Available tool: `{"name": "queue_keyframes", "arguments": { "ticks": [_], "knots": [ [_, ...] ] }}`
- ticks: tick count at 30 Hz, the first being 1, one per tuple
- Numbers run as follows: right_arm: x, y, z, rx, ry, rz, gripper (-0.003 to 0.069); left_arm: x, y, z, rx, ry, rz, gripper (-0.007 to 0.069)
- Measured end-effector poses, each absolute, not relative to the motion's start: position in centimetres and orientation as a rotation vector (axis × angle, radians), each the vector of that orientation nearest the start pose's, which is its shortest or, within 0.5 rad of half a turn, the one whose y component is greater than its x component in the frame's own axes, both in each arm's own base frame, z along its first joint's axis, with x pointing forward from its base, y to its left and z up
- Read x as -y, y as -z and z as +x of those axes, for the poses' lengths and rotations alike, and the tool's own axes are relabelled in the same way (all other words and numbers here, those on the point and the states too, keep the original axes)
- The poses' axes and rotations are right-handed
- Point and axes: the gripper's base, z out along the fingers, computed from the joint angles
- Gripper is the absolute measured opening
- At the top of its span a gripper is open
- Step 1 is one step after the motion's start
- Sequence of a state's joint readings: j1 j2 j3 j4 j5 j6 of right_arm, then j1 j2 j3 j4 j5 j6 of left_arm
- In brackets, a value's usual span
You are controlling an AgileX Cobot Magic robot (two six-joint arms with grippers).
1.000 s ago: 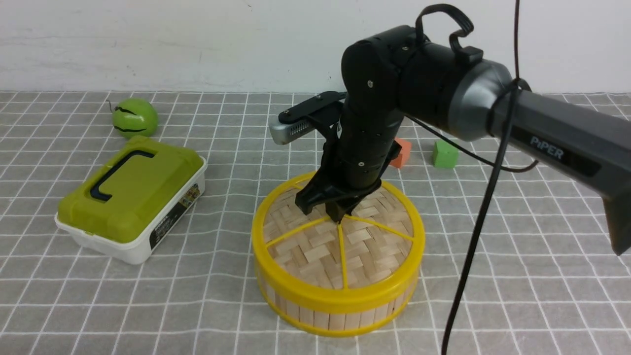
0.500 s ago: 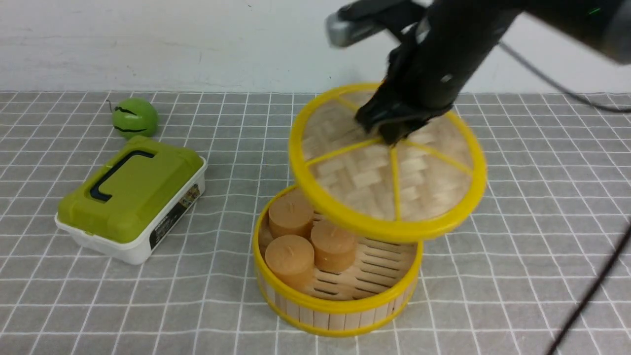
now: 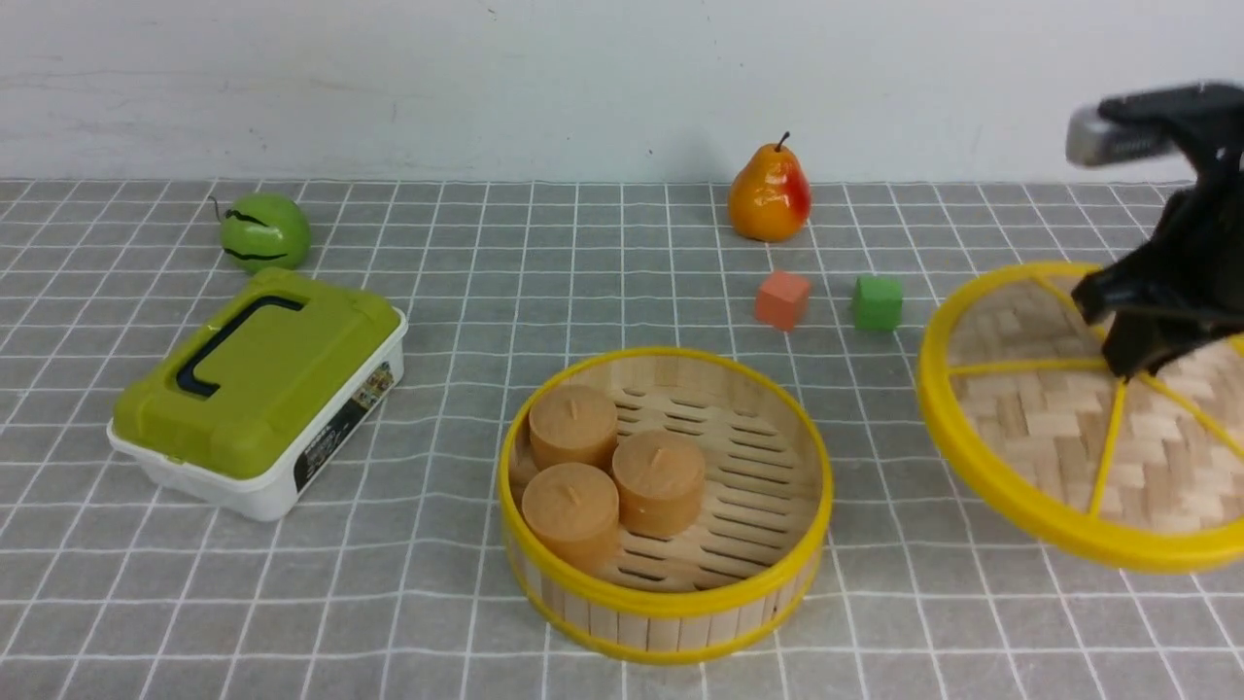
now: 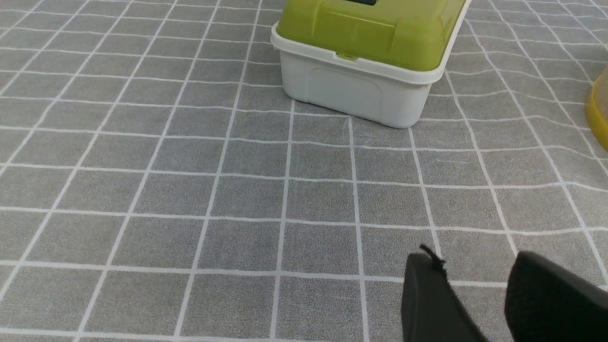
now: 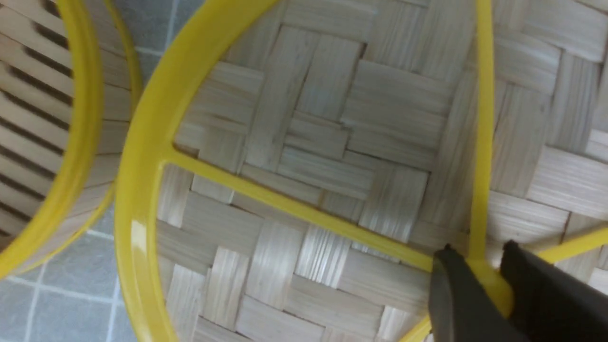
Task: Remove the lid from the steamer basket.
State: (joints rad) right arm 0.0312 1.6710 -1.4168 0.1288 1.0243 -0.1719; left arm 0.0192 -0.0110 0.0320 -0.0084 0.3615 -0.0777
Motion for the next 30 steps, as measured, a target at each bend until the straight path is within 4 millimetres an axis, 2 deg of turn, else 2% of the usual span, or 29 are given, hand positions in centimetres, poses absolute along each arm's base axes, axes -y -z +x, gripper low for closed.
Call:
{"name": "queue_keyframes", "arguments": {
  "ticks": [2,5,9,11,13,16,19,20,23,26,27,28,30],
  "knots": [
    [-2.2,-26.8,35.4,-2.747,-0.149,-0.21,0.008,-0.1,-17.0,5.3,-1.864,0.049,-0.096,0.0239],
    [-2.2,-24.2,35.8,-2.754,-0.155,-0.196,0.008,-0.1,-17.0,5.3,-1.864,0.049,-0.096,0.0239],
    [-2.2,-21.7,36.6,-2.78,-0.154,-0.183,0.009,-0.1,-17.0,5.3,-1.864,0.049,-0.096,0.0239],
    [-2.2,-21.2,36.7,-2.787,-0.157,-0.179,0.0104,-0.1,-17.0,5.3,-1.864,0.049,-0.096,0.0239],
    [-2.3,-20.6,36.9,-2.805,-0.169,-0.171,0.0176,-0.1,-17.0,5.3,-1.864,0.049,-0.096,0.0239],
    [-2.4,-20.7,36.8,-2.812,-0.193,-0.158,0.0302,-0.1,-17.0,5.3,-1.864,0.049,-0.096,0.0239],
    [-2.6,-23.1,36.1,-2.808,-0.231,-0.165,0.0427,-0.1,-17.0,5.3,-1.864,0.049,-0.096,0.0239],
    [-2.6,-23.3,36.0,-2.8,-0.23,-0.166,0.0427,-0.1,-17.0,5.3,-1.864,0.049,-0.096,0.0239],
    [-3.0,-29.4,33.4,-2.657,-0.274,-0.202,0.0471,-0.1,-17.0,5.3,-1.864,0.049,-0.096,0.0239],
    [-3.2,-34.6,29.9,-2.521,-0.3,-0.233,0.0438,-0.1,-17.0,5.3,-1.864,0.049,-0.096,0.0239],
    [-3.2,-35.2,29.4,-2.499,-0.297,-0.235,0.0433,-0.1,-17.0,5.3,-1.864,0.049,-0.096,0.0239],
    [-3.3,-37.0,27.3,-2.44,-0.314,-0.245,0.0384,-0.1,-17.0,5.3,-1.864,0.049,-0.096,0.0239],
    [-3.3,-38.7,23.8,-2.363,-0.323,-0.266,0.0288,-0.1,-17.0,5.3,-1.864,0.049,-0.096,0.0239]
  ]
}}
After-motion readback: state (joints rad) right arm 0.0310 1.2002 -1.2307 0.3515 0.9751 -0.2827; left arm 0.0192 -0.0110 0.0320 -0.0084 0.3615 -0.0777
